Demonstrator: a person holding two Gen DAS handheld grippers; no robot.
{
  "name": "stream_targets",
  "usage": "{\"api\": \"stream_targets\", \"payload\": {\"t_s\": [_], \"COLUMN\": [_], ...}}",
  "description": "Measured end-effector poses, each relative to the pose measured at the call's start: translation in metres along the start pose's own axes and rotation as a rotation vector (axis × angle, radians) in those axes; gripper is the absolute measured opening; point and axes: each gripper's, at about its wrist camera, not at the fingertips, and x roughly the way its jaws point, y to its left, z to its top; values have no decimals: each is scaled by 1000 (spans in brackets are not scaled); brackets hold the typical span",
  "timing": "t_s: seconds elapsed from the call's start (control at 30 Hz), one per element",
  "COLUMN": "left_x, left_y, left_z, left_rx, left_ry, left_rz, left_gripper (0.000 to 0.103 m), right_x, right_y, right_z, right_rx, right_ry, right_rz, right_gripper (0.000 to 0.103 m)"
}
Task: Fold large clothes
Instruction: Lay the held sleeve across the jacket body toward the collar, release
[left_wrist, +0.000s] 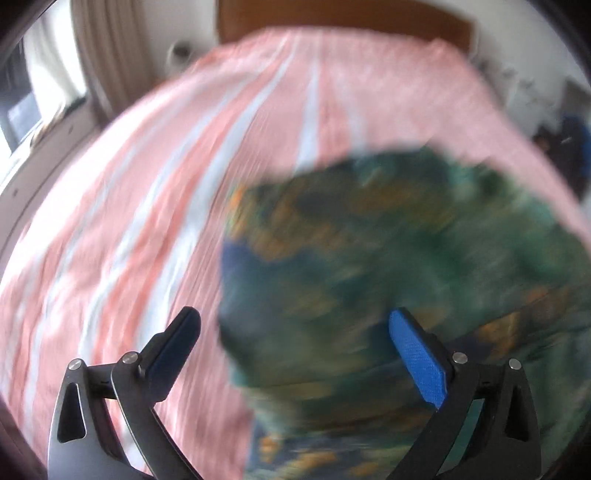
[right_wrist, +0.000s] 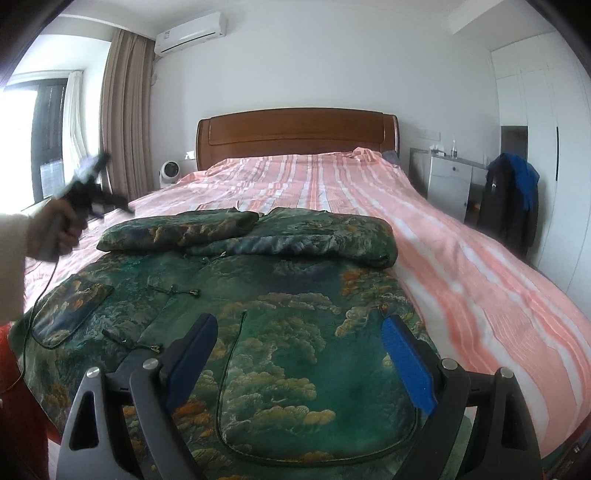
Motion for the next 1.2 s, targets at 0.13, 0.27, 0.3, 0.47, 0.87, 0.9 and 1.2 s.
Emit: {"api": "stream_targets", "payload": {"t_s": [0.13, 0.27, 0.3, 0.47, 0.87, 0.9, 1.2], "left_x": [-14, -64, -76, -107, -10, -18, -81], "left_y": [1, -9, -18, -91, -178, -178, -185], "left_z": [-14, -3, 2, 33, -16, -14, 43], "left_rx": [3, 49, 61, 156, 379, 381, 280], "left_ry": [-36, -147, -175, -249, -35, -42, -175], "left_rz": [-17, -30, -51, -199, -128, -131, -225], "left_gripper": [101, 101, 101, 102, 103, 102, 102], "right_x": [0, 2, 3, 4, 3, 3, 7], "right_y": [-2, -5, -5, -2, -7, -8, -18], "right_z": [-1, -1, -1, -1, -1, -1, 1], "right_rx": [9, 28, 29, 21, 37, 39, 84], "right_ry": [8, 17, 16, 17, 26, 28, 39], "right_rz": [7, 16, 18, 28, 35, 35, 46], "right_gripper": [90, 90, 90, 90, 90, 90, 90]}}
